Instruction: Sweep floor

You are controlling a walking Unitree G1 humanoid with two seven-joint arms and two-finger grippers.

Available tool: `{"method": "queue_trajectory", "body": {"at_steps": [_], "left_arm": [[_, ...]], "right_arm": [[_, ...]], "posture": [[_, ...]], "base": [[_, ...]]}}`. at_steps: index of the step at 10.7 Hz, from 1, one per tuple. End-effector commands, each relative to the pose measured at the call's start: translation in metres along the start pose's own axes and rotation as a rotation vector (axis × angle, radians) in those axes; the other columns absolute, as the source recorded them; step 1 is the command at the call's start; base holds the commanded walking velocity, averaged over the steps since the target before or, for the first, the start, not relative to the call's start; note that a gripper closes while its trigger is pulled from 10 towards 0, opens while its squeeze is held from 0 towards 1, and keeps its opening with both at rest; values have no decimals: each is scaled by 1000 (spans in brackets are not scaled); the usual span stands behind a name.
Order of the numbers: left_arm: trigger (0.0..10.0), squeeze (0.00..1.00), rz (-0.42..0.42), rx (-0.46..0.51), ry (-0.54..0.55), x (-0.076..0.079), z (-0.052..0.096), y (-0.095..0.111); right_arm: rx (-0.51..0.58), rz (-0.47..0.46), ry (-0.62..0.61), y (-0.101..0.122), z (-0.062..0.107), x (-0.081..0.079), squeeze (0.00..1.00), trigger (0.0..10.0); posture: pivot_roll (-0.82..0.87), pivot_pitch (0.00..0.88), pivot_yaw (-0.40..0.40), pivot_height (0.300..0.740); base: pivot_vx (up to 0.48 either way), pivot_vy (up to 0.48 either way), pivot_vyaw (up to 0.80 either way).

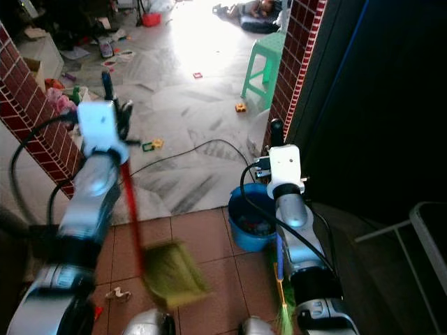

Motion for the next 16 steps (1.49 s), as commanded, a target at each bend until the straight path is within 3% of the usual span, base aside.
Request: {"method": "queue_trajectory", "body": {"at_steps": [1,2,4,6,9,16], "left_arm": [[10000,0,12,55,-12,5,-1,15],[10000,0,63,43,-35,4,11,11],[10000,0,64,-31,-32,3,25,-6],[10000,0,111,-43,-85,13,36,-5],[10000,0,126,-71,-104,22,37,-5],[10000,0,146,-74,-138,35,37,2]], "right_arm": [[55,-14,3,14,-2,0,0,10000],[114,-49,-26,26,-1,3,0,10000],[133,-84,-40,33,-3,4,0,10000],[143,-81,-44,35,-1,3,0,10000],[134,-95,-36,35,-2,0,0,10000],[140,-98,-28,36,-4,-1,0,10000]], "posture": [[-14,0,-2,740],[-9,0,-4,740],[-6,6,-2,740],[2,13,-4,740],[1,13,2,740],[-2,10,4,740]], "base": [[0,0,0],[0,0,0],[0,0,0],[0,0,203],[0,0,200],[0,480,165]]}}
Point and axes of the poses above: a point about 5 cm out from each wrist's last joint towards the gripper, its own z axis pointing back from the gripper into the wrist, its own y axis along the axis of the wrist's last joint, x = y × z, the point moved 3 cm from there along -z, pointing out of the wrist towards the gripper, and after that the axes turned 14 degrees about z, right-handed, at the moved point
